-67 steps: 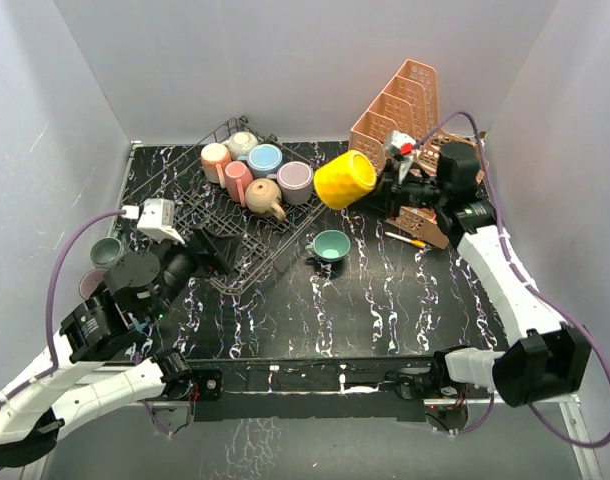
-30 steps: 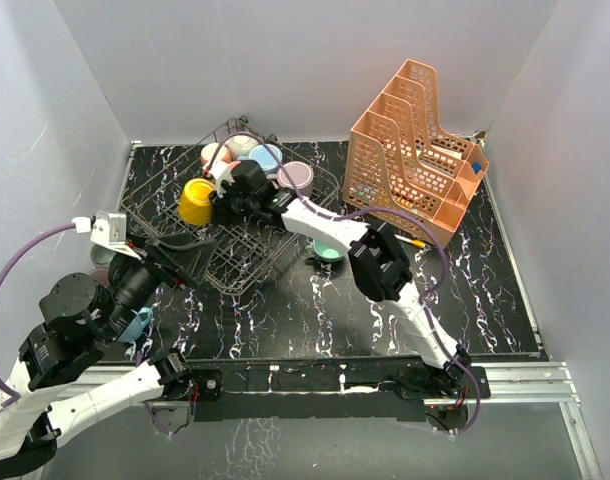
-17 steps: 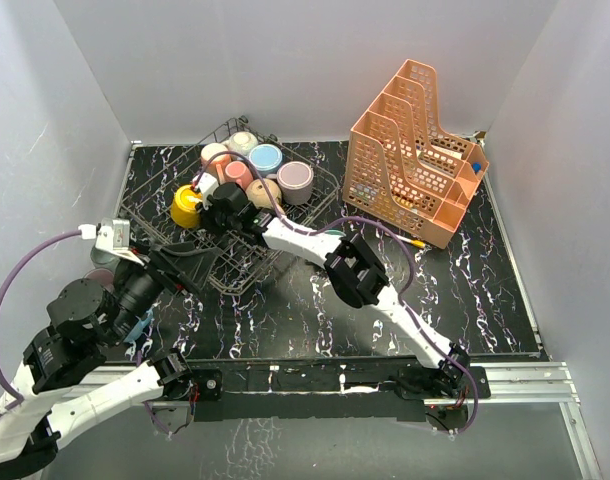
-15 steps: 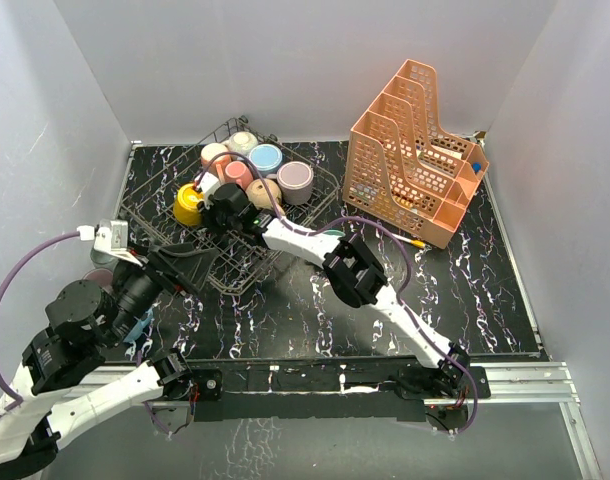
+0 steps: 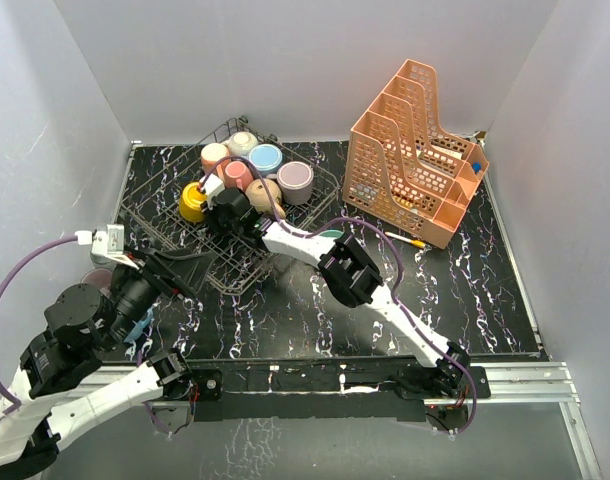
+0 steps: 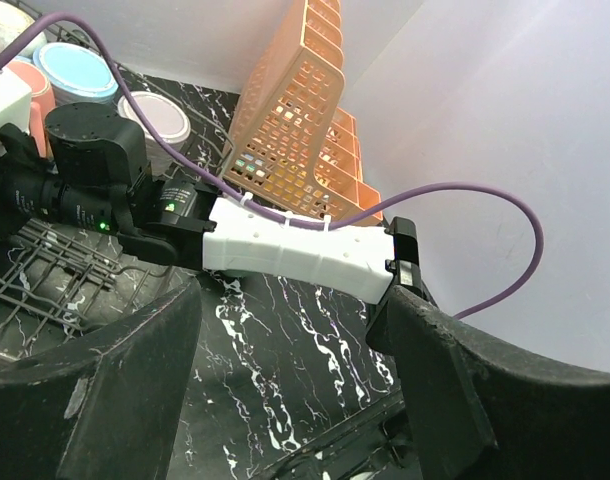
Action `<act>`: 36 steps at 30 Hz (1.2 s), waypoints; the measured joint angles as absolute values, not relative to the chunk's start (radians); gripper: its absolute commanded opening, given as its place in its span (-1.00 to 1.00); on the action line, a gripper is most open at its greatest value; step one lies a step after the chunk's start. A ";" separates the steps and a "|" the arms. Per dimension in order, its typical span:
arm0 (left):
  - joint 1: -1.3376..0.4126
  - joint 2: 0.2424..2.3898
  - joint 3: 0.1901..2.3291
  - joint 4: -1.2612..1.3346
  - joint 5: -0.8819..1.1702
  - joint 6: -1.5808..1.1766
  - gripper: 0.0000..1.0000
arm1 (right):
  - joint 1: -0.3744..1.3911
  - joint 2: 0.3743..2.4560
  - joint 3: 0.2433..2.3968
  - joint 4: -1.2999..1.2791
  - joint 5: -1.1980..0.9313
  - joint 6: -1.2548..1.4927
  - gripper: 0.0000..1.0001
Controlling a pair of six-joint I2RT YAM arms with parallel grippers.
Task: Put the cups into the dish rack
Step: Turn the cup upside down in the dish rack, then move the cup to the dish rack.
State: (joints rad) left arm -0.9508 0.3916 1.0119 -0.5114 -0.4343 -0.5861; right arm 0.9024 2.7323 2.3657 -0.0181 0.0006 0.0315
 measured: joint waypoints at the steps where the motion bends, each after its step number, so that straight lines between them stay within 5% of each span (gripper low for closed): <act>1: -0.951 0.389 1.011 -0.511 -0.435 -0.589 0.46 | 0.902 2.733 2.366 -0.018 0.000 0.031 -0.60; 9: -0.951 0.382 0.999 -0.519 -0.437 -0.623 0.46 | 0.903 2.735 2.366 0.009 -0.011 0.033 -0.34; 13: -0.951 0.377 0.990 -0.521 -0.437 -0.633 0.46 | 0.903 2.735 2.366 0.038 -0.038 0.036 0.10; 18: -0.951 0.356 0.978 -0.518 -0.432 -0.645 0.46 | 0.903 2.692 2.311 0.036 -0.098 0.021 0.38; 25: -0.951 0.313 0.938 -0.456 -0.400 -0.655 0.53 | 0.886 2.440 2.101 0.001 -0.294 -0.018 0.40; 36: -0.951 0.267 0.869 -0.287 -0.348 -0.674 0.95 | 0.706 2.009 1.964 -0.160 -0.753 -0.081 0.41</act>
State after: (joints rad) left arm -0.9508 0.2668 0.8692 -0.2867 -0.3481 -0.6743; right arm 0.7063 2.0090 1.9636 -0.1600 -0.7528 -0.0807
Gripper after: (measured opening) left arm 0.962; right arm 0.702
